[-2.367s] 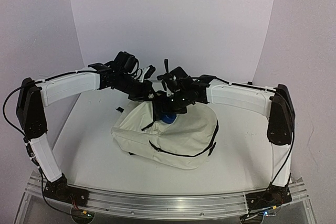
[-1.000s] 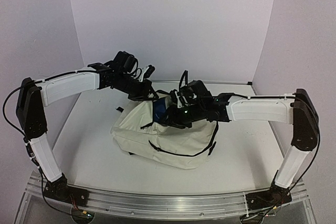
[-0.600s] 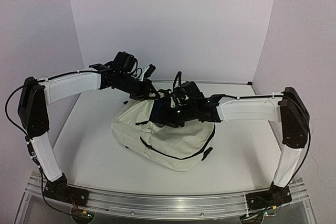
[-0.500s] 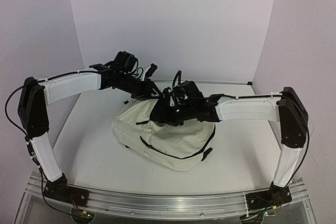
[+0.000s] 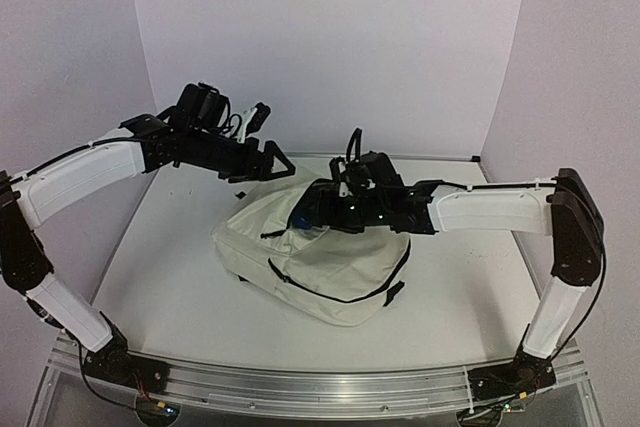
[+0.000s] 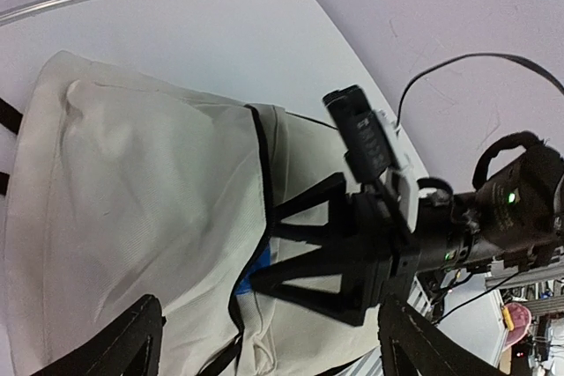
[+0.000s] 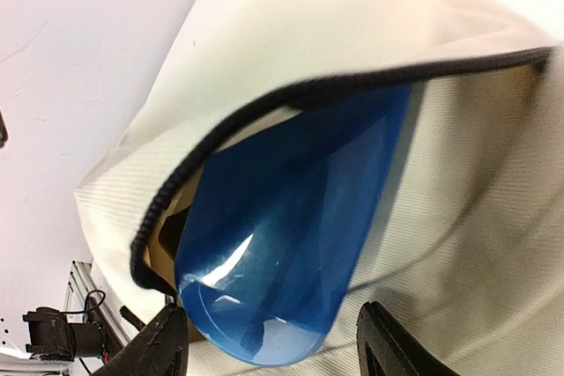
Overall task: Pack the student bag
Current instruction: Place the personal item in the student bag.
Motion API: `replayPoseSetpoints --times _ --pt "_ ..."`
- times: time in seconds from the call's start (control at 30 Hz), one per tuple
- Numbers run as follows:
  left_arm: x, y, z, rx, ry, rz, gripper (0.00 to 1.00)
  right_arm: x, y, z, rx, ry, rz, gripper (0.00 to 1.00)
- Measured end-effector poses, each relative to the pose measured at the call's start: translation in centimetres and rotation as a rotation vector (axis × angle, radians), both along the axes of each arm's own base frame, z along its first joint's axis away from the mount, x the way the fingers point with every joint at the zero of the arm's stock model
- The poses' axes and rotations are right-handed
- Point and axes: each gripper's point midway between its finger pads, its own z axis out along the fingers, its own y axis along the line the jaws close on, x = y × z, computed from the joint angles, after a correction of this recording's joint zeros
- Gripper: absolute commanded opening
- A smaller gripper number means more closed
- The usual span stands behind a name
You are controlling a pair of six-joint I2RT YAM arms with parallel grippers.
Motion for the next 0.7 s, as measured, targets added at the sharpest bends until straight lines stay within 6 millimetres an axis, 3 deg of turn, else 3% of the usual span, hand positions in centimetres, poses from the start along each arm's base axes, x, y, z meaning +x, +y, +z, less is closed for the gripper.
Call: replayPoseSetpoints --times 0.13,0.2,0.47,0.7 --pt "-1.1 1.6 -0.1 0.016 0.016 0.03 0.56 0.0 -1.2 0.6 0.006 -0.006 -0.031 0.6" --pt "-2.0 2.0 -1.1 0.03 0.056 0.016 0.53 0.0 -1.8 0.8 0.011 -0.001 -0.053 0.57" --pt "-3.8 2.3 -5.2 0.094 0.201 -0.005 0.57 -0.2 -2.0 0.3 0.025 0.025 -0.063 0.47" --pt "-3.6 2.1 -7.4 0.151 0.228 0.008 0.54 -0.2 -0.9 0.0 0.061 0.04 -0.038 0.38"
